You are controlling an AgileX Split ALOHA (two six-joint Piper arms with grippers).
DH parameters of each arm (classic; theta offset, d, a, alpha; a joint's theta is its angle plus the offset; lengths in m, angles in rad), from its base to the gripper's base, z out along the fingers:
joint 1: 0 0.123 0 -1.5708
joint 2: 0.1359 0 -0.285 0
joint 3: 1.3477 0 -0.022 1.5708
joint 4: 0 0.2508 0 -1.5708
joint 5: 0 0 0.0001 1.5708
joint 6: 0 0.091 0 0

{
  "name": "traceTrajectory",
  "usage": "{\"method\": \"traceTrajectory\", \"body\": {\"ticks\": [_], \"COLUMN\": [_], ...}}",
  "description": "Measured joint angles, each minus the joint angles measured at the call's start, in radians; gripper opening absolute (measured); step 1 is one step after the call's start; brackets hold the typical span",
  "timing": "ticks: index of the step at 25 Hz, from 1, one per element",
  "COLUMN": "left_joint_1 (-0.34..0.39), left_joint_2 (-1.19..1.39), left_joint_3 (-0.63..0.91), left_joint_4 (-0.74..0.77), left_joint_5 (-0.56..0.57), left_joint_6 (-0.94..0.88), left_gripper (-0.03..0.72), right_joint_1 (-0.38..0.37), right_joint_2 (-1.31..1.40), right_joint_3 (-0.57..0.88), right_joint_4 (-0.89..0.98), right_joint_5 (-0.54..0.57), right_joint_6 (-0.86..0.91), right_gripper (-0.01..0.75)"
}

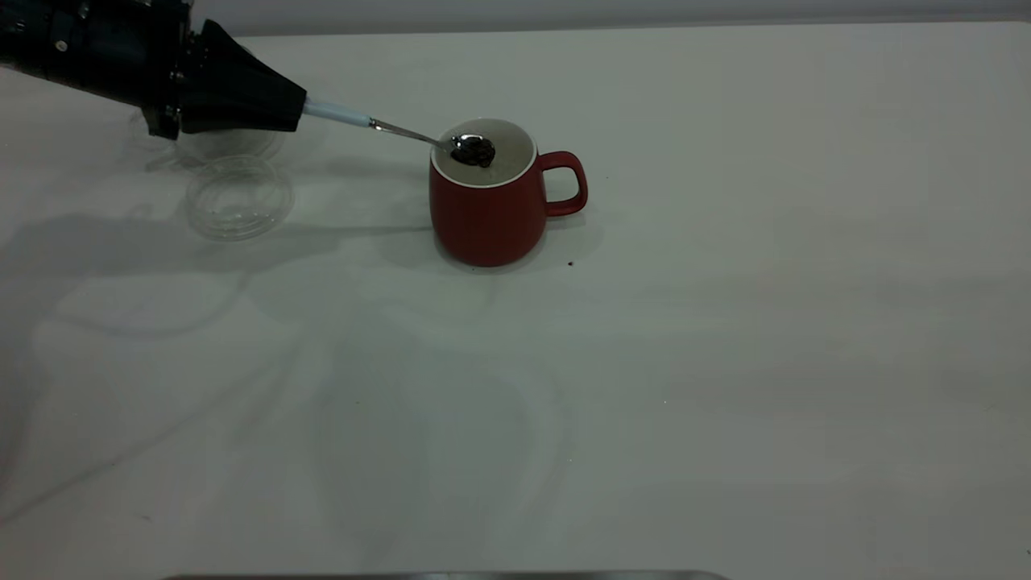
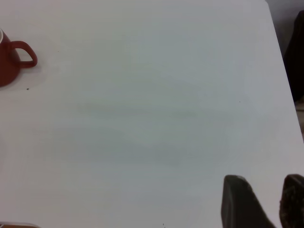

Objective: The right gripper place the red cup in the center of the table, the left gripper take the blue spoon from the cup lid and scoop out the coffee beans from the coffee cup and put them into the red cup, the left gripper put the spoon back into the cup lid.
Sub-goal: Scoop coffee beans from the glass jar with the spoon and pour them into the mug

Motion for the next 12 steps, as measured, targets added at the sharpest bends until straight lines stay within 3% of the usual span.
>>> {"method": "traceTrajectory", "body": {"ticks": [12], "left_joint_1": [-0.001], "left_joint_2": [0.0], "left_joint_3": [0.0], "left_joint_4": [-0.079], "left_joint_5": [-0.006], "left_joint_6": [0.254], "left_gripper": [0.123], "right_joint_1": [0.0], "right_joint_2": [0.0], "right_joint_3": [0.0], "right_joint_4": [0.0], "right_joint_5": [0.0], "right_joint_6": [0.0], "right_gripper": [0.242]}}
